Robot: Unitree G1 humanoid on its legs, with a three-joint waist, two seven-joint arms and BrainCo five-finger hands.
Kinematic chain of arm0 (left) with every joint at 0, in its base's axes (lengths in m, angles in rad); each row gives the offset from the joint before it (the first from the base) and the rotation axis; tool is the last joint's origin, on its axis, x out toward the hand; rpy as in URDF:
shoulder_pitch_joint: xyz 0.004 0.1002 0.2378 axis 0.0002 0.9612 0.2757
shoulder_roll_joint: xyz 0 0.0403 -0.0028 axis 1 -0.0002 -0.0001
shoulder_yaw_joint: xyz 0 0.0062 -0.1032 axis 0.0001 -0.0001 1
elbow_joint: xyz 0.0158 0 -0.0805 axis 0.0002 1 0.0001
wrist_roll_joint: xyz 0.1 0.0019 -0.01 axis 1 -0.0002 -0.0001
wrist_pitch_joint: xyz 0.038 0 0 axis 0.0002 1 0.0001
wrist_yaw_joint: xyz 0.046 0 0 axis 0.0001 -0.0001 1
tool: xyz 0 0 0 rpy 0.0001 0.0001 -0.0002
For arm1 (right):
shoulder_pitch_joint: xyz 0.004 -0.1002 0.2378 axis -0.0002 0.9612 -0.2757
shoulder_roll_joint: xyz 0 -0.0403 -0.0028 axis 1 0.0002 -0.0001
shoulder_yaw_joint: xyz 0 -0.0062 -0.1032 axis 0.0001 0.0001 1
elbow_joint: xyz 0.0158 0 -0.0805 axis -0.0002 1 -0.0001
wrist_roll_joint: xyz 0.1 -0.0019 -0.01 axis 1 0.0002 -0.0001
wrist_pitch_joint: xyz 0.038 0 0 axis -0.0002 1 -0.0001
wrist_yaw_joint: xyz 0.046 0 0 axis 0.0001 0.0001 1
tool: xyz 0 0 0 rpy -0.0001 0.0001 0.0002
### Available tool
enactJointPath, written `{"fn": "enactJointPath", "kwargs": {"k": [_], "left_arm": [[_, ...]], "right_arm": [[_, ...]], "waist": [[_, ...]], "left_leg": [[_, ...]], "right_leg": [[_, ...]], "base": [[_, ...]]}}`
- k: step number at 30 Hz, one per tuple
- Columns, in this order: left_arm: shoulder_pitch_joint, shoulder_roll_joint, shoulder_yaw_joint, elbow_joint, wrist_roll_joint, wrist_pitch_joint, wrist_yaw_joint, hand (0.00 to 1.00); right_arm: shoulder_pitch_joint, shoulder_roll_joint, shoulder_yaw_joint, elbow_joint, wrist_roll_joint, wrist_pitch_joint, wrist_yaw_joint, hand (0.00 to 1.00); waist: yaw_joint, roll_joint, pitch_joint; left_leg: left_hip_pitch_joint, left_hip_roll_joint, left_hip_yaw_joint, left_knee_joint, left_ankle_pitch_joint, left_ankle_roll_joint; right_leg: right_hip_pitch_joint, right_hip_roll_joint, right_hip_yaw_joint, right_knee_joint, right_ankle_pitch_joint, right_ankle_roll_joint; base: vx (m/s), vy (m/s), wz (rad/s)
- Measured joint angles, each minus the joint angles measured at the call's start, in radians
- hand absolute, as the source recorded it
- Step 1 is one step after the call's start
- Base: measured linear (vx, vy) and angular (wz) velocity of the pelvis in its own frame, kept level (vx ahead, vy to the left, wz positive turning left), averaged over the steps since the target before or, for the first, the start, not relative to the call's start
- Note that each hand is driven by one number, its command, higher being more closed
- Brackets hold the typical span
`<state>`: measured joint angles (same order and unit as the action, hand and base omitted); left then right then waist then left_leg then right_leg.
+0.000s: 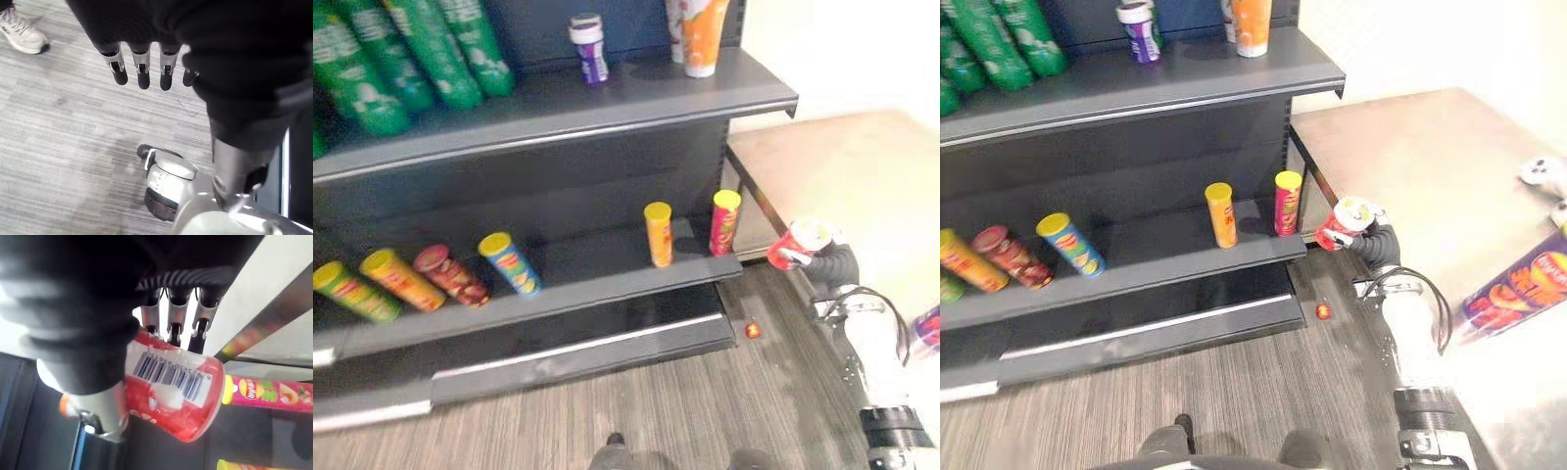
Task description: Put the gum and the chips on the shelf.
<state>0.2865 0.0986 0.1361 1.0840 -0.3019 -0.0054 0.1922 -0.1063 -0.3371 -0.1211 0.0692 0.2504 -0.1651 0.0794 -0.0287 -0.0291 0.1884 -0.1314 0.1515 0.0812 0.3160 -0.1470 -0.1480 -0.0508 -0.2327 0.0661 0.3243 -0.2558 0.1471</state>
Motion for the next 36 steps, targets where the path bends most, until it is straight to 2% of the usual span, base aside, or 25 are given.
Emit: {"fn": "enactJointPath", "kwargs": {"k": [2, 3, 6, 9, 13, 17, 18, 20, 23, 24, 25, 26, 28, 29, 30, 31, 32, 34, 35, 36], "left_arm": [[-0.041, 0.023, -0.001, 0.007, 0.003, -0.016, 0.0, 0.0], [-0.054, 0.023, -0.001, 0.003, 0.005, -0.033, 0.0, 0.0], [-0.061, 0.025, -0.004, -0.043, 0.012, -0.063, -0.001, 0.0], [-0.061, 0.032, -0.006, -0.051, 0.04, -0.069, -0.003, 0.0], [-0.069, 0.028, -0.012, -0.051, 0.043, -0.07, -0.017, 0.0], [-0.063, 0.026, -0.011, -0.052, 0.041, -0.07, -0.035, 0.0], [-0.063, 0.026, -0.011, -0.052, 0.041, -0.071, -0.038, 0.0], [-0.063, 0.027, -0.011, -0.053, 0.041, -0.072, -0.046, 0.0], [-0.061, 0.029, -0.011, -0.061, 0.042, -0.079, -0.047, 0.0], [-0.056, 0.03, -0.011, -0.068, 0.043, -0.079, -0.047, 0.0], [-0.054, 0.032, -0.011, -0.069, 0.043, -0.078, -0.047, 0.0], [-0.054, 0.034, -0.011, -0.07, 0.043, -0.078, -0.046, 0.0], [-0.051, 0.039, -0.012, -0.069, 0.044, -0.078, -0.042, 0.0], [-0.046, 0.043, -0.012, -0.07, 0.049, -0.078, -0.04, 0.0], [-0.045, 0.049, -0.012, -0.069, 0.053, -0.074, -0.039, 0.0], [-0.044, 0.048, -0.011, -0.069, 0.059, -0.072, -0.039, 0.0], [-0.035, 0.049, -0.009, -0.07, 0.074, -0.071, -0.038, 0.0], [-0.01, 0.054, -0.003, -0.085, 0.081, -0.07, -0.036, 0.0], [0.004, 0.052, 0.002, -0.101, 0.08, -0.069, -0.03, 0.0], [0.005, 0.051, 0.008, -0.113, 0.08, -0.068, -0.022, 0.0]], "right_arm": [[0.051, 0.003, -0.003, -0.021, -0.002, -0.009, 0.012, 1.0], [0.057, 0.006, 0.0, -0.027, -0.009, -0.017, 0.016, 1.0], [0.057, 0.006, 0.0, -0.03, -0.009, -0.029, 0.015, 1.0], [0.05, 0.006, 0.0, -0.03, -0.009, -0.045, 0.012, 1.0], [0.041, 0.006, 0.001, -0.031, -0.008, -0.048, -0.003, 1.0], [0.041, 0.007, 0.0, -0.031, -0.008, -0.047, -0.004, 1.0], [0.041, 0.007, 0.0, -0.031, -0.007, -0.047, -0.004, 1.0], [0.045, 0.009, -0.001, -0.031, -0.008, -0.047, -0.004, 1.0], [0.05, 0.027, -0.002, -0.045, -0.01, -0.047, -0.003, 1.0], [0.055, 0.029, -0.005, -0.056, -0.013, -0.047, -0.003, 1.0], [0.056, 0.032, -0.016, -0.058, -0.014, -0.047, -0.003, 1.0], [0.057, 0.035, -0.024, -0.059, -0.014, -0.047, -0.004, 1.0], [0.062, 0.036, -0.044, -0.064, -0.014, -0.048, -0.005, 1.0], [0.065, 0.037, -0.054, -0.064, -0.014, -0.049, -0.005, 1.0], [0.064, 0.039, -0.052, -0.066, -0.014, -0.055, -0.005, 1.0], [0.065, 0.041, -0.045, -0.066, -0.014, -0.056, -0.004, 1.0], [0.064, 0.045, -0.025, -0.066, -0.014, -0.057, -0.001, 1.0], [0.058, 0.056, -0.009, -0.068, -0.015, -0.058, 0.019, 1.0], [0.044, 0.056, -0.008, -0.068, -0.015, -0.058, 0.03, 1.0], [0.024, 0.056, -0.008, -0.07, -0.015, -0.058, 0.038, 1.0]], "waist": [[0.004, -0.019, -0.004], [0.006, -0.016, -0.002], [0.005, -0.01, 0.001], [0.015, -0.012, 0.003], [0.034, -0.009, 0.004], [0.057, -0.007, 0.005], [0.058, -0.008, 0.006], [0.059, -0.013, 0.009], [0.062, -0.024, 0.015], [0.061, -0.034, 0.021], [0.062, -0.036, 0.022], [0.062, -0.04, 0.023], [0.061, -0.053, 0.024], [0.061, -0.062, 0.02], [0.06, -0.061, 0.019], [0.061, -0.067, 0.02], [0.071, -0.078, 0.019], [0.076, -0.1, 0.023], [0.076, -0.105, 0.019], [0.072, -0.102, 0.021]], "left_leg": [[-0.029, -0.019, 0.045, 0.085, -0.06, 0.039], [-0.03, -0.029, 0.071, 0.1, -0.074, 0.058], [-0.026, -0.054, 0.108, 0.106, -0.091, 0.089], [-0.029, -0.052, 0.12, 0.088, -0.095, 0.095], [-0.054, -0.037, 0.105, 0.088, -0.094, 0.092], [-0.057, -0.018, 0.093, 0.071, -0.073, 0.071], [-0.058, -0.017, 0.091, 0.069, -0.07, 0.069], [-0.06, -0.018, 0.073, 0.072, -0.067, 0.063], [-0.069, -0.016, 0.068, 0.081, -0.07, 0.054], [-0.075, -0.017, 0.063, 0.088, -0.073, 0.053], [-0.076, -0.021, 0.062, 0.091, -0.076, 0.055], [-0.075, -0.027, 0.061, 0.091, -0.079, 0.06], [-0.075, -0.047, 0.056, 0.091, -0.086, 0.071], [-0.072, -0.063, 0.055, 0.081, -0.093, 0.084], [-0.06, -0.072, 0.06, 0.061, -0.097, 0.095], [-0.053, -0.074, 0.067, 0.052, -0.097, 0.1], [-0.027, -0.074, 0.081, 0.023, -0.088, 0.109], [0.041, -0.082, 0.1, -0.031, -0.075, 0.132], [0.087, -0.088, 0.103, -0.062, -0.076, 0.138], [0.122, -0.085, 0.103, -0.092, -0.072, 0.143]], "right_leg": [[0.009, -0.037, -0.002, -0.047, 0.061, 0.016], [0.009, -0.055, -0.008, -0.071, 0.099, 0.012], [0.007, -0.089, -0.036, -0.111, 0.178, 0.006], [0.004, -0.09, -0.076, -0.141, 0.219, 0.001], [0.004, -0.077, -0.125, -0.167, 0.22, 0.002], [0.008, -0.051, -0.153, -0.185, 0.217, 0.005], [0.008, -0.051, -0.159, -0.185, 0.214, 0.009], [0.021, -0.052, -0.175, -0.185, 0.192, 0.041], [0.019, -0.05, -0.183, -0.178, 0.157, 0.046], [0.016, -0.052, -0.189, -0.17, 0.146, 0.032], [0.009, -0.055, -0.189, -0.152, 0.124, -0.008], [0.006, -0.06, -0.189, -0.14, 0.111, -0.032], [0.006, -0.073, -0.197, -0.125, 0.083, -0.144], [0.007, -0.079, -0.205, -0.125, 0.076, -0.264], [-0.019, -0.089, -0.204, -0.064, 0.132, -0.297], [-0.048, -0.095, -0.203, -0.018, 0.173, -0.285], [-0.096, -0.104, -0.203, 0.064, 0.237, -0.257], [-0.138, -0.118, -0.201, 0.201, 0.254, -0.234], [-0.137, -0.116, -0.205, 0.238, 0.264, -0.214], [-0.14, -0.107, -0.211, 0.274, 0.243, -0.19]], "base": [[0.17, 0.364, -0.5], [0.15, 0.319, -0.5], [0.14, 0.312, -0.3], [0.06, 0.091, -0.1], [-0.01, -0.059, 0.05], [-0.04, -0.092, 0.0], [-0.05, -0.069, 0.06], [-0.06, -0.103, 0.14], [-0.05, -0.069, 0.11], [-0.04, -0.024, 0.12], [-0.03, -0.006, 0.12], [0.0, 0.051, 0.15], [0.05, 0.093, 0.15], [0.1, 0.138, 0.1], [0.11, 0.166, 0.04], [0.11, 0.199, -0.14], [0.16, 0.179, -0.25], [0.21, 0.107, -0.22], [0.25, 0.067, -0.11], [0.25, 0.069, -0.05]]}}
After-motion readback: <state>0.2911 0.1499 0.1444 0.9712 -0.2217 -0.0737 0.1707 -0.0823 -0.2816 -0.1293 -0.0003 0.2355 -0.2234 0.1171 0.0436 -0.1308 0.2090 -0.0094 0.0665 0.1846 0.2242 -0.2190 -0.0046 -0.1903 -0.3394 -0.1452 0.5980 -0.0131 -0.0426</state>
